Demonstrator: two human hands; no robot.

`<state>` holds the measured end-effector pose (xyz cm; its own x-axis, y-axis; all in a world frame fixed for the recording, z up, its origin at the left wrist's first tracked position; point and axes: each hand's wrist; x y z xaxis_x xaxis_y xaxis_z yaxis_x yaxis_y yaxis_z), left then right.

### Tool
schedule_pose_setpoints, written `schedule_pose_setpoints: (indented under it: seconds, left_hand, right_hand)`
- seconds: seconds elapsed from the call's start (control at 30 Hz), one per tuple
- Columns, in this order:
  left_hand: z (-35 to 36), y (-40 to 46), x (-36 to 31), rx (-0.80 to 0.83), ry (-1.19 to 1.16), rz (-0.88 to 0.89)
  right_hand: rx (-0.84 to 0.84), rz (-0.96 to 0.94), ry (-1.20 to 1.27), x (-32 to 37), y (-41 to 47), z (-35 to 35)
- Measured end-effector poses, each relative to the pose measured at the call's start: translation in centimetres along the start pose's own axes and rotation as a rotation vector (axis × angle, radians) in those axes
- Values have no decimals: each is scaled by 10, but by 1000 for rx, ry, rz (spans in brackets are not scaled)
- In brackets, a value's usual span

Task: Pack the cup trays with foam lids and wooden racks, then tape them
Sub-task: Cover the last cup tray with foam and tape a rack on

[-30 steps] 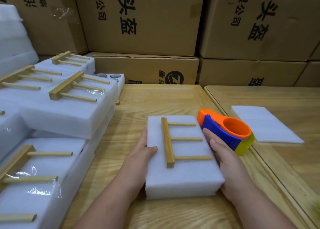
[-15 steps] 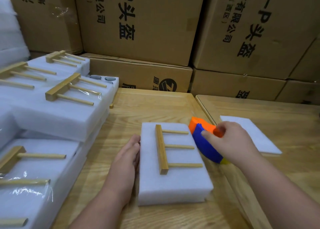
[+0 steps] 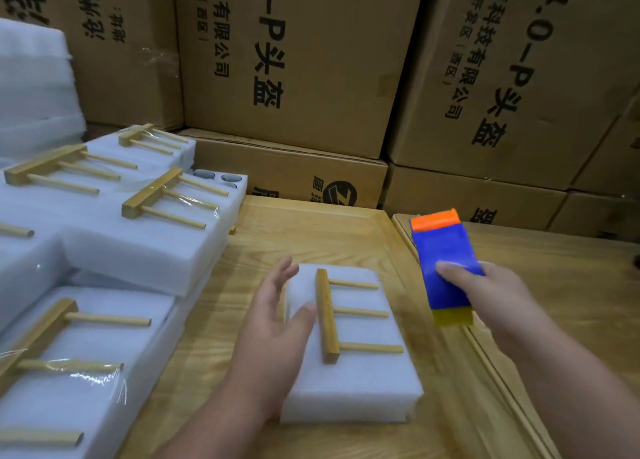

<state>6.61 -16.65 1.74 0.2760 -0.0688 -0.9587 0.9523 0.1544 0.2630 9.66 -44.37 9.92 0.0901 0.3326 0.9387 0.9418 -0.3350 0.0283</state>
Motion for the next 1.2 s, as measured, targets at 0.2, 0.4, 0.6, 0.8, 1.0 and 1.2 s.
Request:
schedule_pose_setpoints:
  seconds: [0.2,0.4,0.6,0.8,1.0,1.2]
  left_hand:
    - [32,-4,-68,298,266,164]
    - [24,-12,-79,392,231,127]
    - [9,-19,-83,503,254,65]
    - [-4,-1,-103,258,-25,-97]
    - [-19,19,-142,283,41,-249]
    - [-24,28,-149,458,55,-294]
  right_hand:
    - [310,4,830,33,-54,11]
    - [514,144,1167,33,-91,30]
    - [633,158,1098,23,-101,33]
    - [729,-58,675,27,-105,25]
    - [803,-111,402,30,-106,15]
    - [847,-136,219,38,-107,9]
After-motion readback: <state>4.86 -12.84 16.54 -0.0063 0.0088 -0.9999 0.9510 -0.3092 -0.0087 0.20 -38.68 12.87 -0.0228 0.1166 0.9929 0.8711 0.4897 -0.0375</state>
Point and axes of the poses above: each hand's wrist, its own y-axis towards the middle knuckle, its own z-axis out of the palm, x = y × z, and after that the axes turned 1 degree about -x, right-handed
